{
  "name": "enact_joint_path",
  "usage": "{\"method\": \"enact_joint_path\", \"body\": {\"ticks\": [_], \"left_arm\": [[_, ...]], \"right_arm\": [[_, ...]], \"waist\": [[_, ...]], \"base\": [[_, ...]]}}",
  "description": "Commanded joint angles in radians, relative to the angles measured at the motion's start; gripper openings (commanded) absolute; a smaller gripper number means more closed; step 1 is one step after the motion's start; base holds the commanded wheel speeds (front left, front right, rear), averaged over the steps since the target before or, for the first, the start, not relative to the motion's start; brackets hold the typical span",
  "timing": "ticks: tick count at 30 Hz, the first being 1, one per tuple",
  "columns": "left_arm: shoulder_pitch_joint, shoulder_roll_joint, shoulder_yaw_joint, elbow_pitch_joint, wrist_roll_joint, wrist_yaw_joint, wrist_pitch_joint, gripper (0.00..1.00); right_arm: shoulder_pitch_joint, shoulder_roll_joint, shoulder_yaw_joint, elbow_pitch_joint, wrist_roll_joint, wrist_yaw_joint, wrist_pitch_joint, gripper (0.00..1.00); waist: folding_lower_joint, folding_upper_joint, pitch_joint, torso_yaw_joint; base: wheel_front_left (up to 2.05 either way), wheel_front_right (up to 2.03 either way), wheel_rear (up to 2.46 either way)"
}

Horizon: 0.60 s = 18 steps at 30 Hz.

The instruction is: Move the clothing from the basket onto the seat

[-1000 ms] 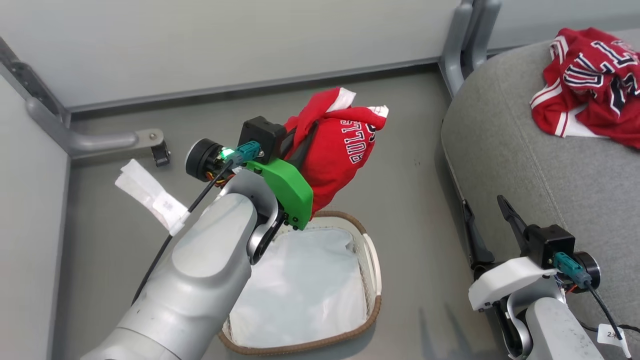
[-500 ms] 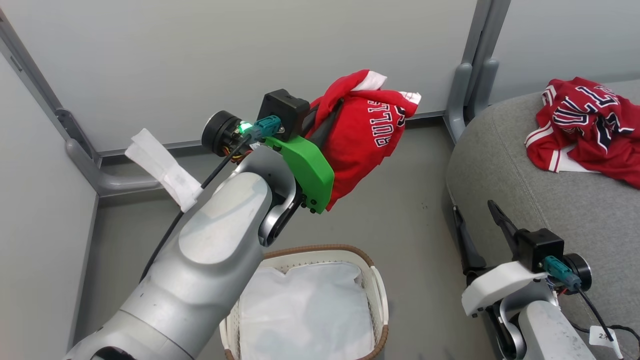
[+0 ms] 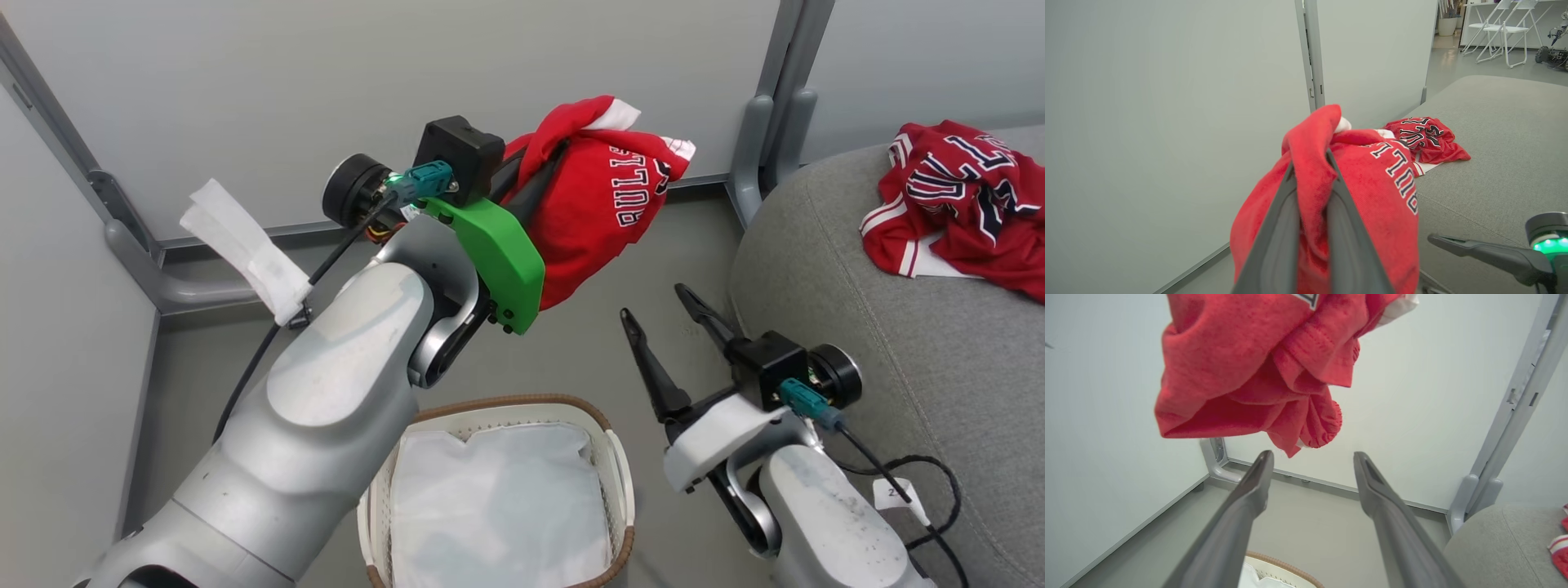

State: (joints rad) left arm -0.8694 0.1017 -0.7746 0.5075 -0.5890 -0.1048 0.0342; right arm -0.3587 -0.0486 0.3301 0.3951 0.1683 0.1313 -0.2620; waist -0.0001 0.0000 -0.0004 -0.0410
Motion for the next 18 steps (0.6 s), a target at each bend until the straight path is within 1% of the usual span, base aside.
{"method": "enact_joint_path", "body": {"ticks": [1,6,14,18], "left_arm": [[-0.002,0.01,0.007,-0.014,-0.008,0.007,0.005,0.0],[0.018,0.028,0.009,-0.051,-0.02,0.012,0.023,0.0],[0.047,0.036,0.003,-0.102,-0.04,0.021,0.043,0.0],[0.061,0.04,0.002,-0.121,-0.05,0.026,0.046,0.0]], "right_arm": [[-0.022,-0.004,0.026,0.007,0.008,-0.001,-0.005,1.0],[-0.094,-0.004,0.095,0.035,0.024,-0.001,-0.005,1.0],[-0.21,-0.004,0.145,0.119,0.036,-0.001,-0.005,1.0],[-0.265,-0.004,0.146,0.162,0.046,-0.001,-0.005,1.0]], "waist": [[0.0001,0.0,0.001,0.001],[0.0001,0.0,0.005,0.001],[0.0001,0.0,0.01,0.006],[0.0001,0.0,0.013,0.011]], "base": [[0.0,0.0,0.0],[0.0,0.0,0.0],[0.0,0.0,0.0],[0.0,0.0,0.0]]}}
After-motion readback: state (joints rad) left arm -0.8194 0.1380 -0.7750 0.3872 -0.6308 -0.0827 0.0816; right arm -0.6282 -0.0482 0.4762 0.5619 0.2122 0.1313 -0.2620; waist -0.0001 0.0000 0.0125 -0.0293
